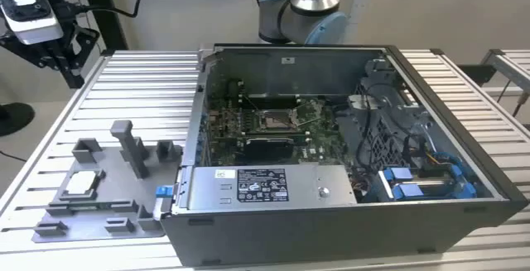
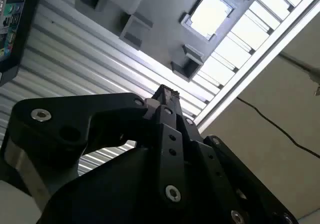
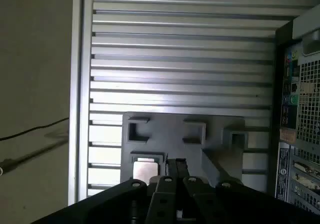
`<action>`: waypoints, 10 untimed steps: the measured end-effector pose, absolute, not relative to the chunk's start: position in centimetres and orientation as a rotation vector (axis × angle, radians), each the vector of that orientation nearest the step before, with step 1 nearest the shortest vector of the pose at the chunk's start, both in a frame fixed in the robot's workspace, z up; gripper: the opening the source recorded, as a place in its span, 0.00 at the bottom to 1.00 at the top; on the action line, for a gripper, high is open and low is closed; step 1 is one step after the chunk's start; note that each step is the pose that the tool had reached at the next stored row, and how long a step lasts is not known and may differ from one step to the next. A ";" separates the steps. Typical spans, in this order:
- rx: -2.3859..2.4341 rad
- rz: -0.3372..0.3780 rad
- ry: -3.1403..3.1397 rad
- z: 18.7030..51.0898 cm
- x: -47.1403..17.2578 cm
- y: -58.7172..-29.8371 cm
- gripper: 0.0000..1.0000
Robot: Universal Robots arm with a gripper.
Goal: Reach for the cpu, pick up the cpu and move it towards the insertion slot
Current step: 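Reach for the cpu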
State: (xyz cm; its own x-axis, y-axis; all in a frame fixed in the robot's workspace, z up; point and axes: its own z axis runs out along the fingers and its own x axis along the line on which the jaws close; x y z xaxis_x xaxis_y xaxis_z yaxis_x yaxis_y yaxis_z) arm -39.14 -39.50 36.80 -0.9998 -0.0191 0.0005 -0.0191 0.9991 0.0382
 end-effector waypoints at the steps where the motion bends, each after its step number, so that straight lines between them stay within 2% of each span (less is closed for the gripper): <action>1: 0.030 -0.060 -3.140 36.8 -39.1 -39.5 0.00; 10: 0.030 -0.060 -3.140 36.8 -39.1 -39.5 0.00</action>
State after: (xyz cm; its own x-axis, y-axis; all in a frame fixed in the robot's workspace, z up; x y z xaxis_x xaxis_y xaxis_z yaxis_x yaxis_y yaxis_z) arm -39.14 -39.50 36.80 -0.9998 -0.0191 0.0008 -0.0191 0.9991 0.0382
